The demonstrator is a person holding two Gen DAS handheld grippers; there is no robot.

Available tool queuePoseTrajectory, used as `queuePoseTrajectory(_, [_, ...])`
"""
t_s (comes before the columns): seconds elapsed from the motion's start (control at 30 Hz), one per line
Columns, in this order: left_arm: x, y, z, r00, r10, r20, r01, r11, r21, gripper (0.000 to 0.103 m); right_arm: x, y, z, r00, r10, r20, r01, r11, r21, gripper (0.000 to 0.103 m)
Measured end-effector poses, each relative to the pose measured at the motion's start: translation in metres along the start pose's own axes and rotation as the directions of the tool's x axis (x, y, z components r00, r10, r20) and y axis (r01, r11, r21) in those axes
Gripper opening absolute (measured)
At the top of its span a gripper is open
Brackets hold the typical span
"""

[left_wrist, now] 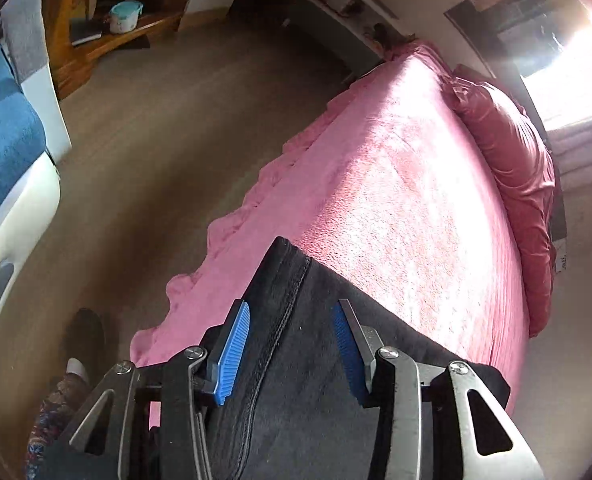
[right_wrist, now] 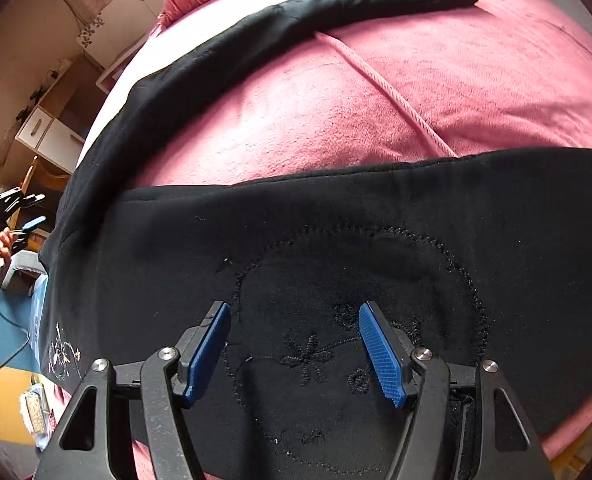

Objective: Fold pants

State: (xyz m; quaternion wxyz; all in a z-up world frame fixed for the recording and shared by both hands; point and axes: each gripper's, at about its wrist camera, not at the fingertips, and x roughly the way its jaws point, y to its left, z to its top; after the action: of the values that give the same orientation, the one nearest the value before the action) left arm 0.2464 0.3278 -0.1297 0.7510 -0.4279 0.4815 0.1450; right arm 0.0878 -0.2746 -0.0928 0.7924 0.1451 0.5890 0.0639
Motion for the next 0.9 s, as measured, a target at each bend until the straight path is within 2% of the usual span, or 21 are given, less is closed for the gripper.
queuePoseTrajectory(0.1, [0.018,0.002,0.011,1.000,-0.004,-0.015,0.003,0.999,-0.052,0.045,0.006,0.004,0.003,1.000,-0.011,-0.013,0.011,1.000,-0.007,0.071])
queuePoseTrajectory(0.33, [0.043,-0.011,0.016,0.996,0.065,-0.064,-0.066,0.998,-0.001,0.042,0.012,0.018,0.006,0.999,-0.032,-0.024,0.032,0.999,-0.019,0.075])
queuePoseTrajectory(0.37, [0.044,-0.014,0.014,0.995,0.075,-0.064,-0.074,0.997,0.026,0.034,0.015,0.021,0.008,0.999,-0.034,-0.023,0.034,0.999,-0.021,0.076])
queuePoseTrajectory(0.4, [0.043,-0.018,0.012,0.996,0.075,-0.051,-0.072,0.996,0.054,0.018,0.016,0.023,0.008,0.999,-0.038,-0.025,0.037,0.999,-0.026,0.076])
queuePoseTrajectory(0.47, [0.033,-0.025,0.010,0.997,0.082,-0.001,-0.081,0.993,0.083,0.010,0.018,0.027,0.007,0.998,-0.049,-0.025,0.048,0.998,-0.041,0.076])
queuePoseTrajectory(0.53, [0.014,-0.033,0.006,0.998,0.042,0.054,-0.047,0.994,0.094,0.009,0.020,0.031,0.004,0.998,-0.055,-0.025,0.053,0.997,-0.054,0.076])
queuePoseTrajectory(0.63, [-0.025,-0.052,-0.007,0.989,-0.050,0.136,0.026,0.984,0.175,0.008,0.021,0.036,0.002,0.998,-0.050,-0.022,0.049,0.998,-0.051,0.077])
queuePoseTrajectory(0.7, [-0.057,-0.067,-0.023,0.977,-0.132,0.170,0.086,0.963,0.255,0.008,0.020,0.035,0.001,0.999,-0.041,-0.020,0.040,0.998,-0.041,0.077])
queuePoseTrajectory(0.77, [-0.089,-0.079,-0.045,0.953,-0.237,0.190,0.159,0.923,0.352,0.007,0.019,0.036,0.001,0.999,-0.029,-0.018,0.029,0.999,-0.035,0.076])
queuePoseTrajectory(0.9, [-0.146,-0.089,-0.105,0.893,-0.431,0.130,0.307,0.794,0.525,0.006,0.012,0.033,0.008,1.000,-0.010,-0.002,0.010,1.000,-0.016,0.076])
